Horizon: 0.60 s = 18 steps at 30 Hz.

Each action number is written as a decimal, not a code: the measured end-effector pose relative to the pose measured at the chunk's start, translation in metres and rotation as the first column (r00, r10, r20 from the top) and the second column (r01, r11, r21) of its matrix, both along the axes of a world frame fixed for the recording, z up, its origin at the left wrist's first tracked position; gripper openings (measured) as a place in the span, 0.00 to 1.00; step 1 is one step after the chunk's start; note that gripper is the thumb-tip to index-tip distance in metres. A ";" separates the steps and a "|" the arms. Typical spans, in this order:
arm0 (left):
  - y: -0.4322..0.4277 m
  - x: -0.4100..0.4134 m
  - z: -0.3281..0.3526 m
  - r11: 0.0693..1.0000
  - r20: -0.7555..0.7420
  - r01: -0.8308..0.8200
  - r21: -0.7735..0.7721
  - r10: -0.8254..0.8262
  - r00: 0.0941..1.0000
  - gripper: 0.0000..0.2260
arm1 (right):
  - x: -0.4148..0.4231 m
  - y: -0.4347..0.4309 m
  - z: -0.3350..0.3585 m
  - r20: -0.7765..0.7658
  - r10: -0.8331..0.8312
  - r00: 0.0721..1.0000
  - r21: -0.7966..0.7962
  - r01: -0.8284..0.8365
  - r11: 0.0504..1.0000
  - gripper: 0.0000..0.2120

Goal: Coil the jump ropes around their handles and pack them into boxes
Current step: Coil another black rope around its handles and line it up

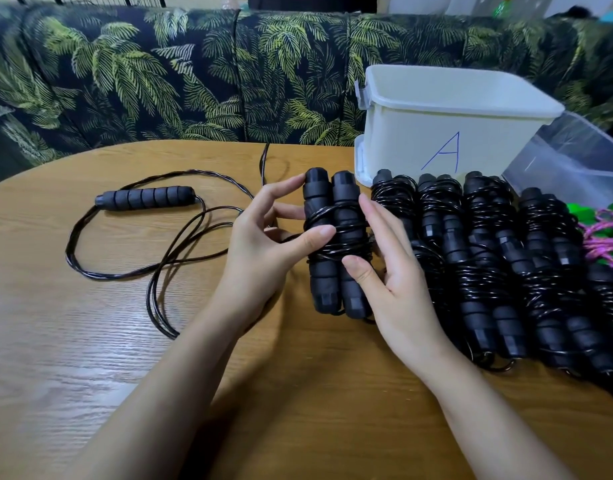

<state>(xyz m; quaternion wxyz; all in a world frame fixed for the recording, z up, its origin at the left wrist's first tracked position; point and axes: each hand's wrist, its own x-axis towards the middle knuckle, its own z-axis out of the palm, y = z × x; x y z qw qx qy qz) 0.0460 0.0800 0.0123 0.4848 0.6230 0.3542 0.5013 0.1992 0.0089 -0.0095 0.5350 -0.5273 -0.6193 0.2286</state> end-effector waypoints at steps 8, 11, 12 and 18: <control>0.001 -0.001 0.000 0.999 0.052 0.010 -0.031 -0.008 0.999 0.26 | 0.002 0.001 0.000 -0.033 0.025 0.999 -0.019 -0.025 0.999 0.26; 0.002 -0.001 -0.001 0.999 0.071 0.029 -0.040 -0.026 0.997 0.25 | 0.003 0.002 0.000 -0.045 0.022 0.999 -0.032 -0.024 0.999 0.26; 0.003 -0.001 -0.001 0.998 0.079 0.035 -0.043 -0.031 0.996 0.25 | 0.003 0.002 0.000 -0.045 0.021 0.999 -0.034 -0.022 0.999 0.26; 0.000 0.000 0.001 0.998 0.087 0.029 -0.051 -0.024 0.996 0.27 | 0.003 0.002 -0.001 -0.020 0.006 1.000 -0.024 -0.006 1.000 0.27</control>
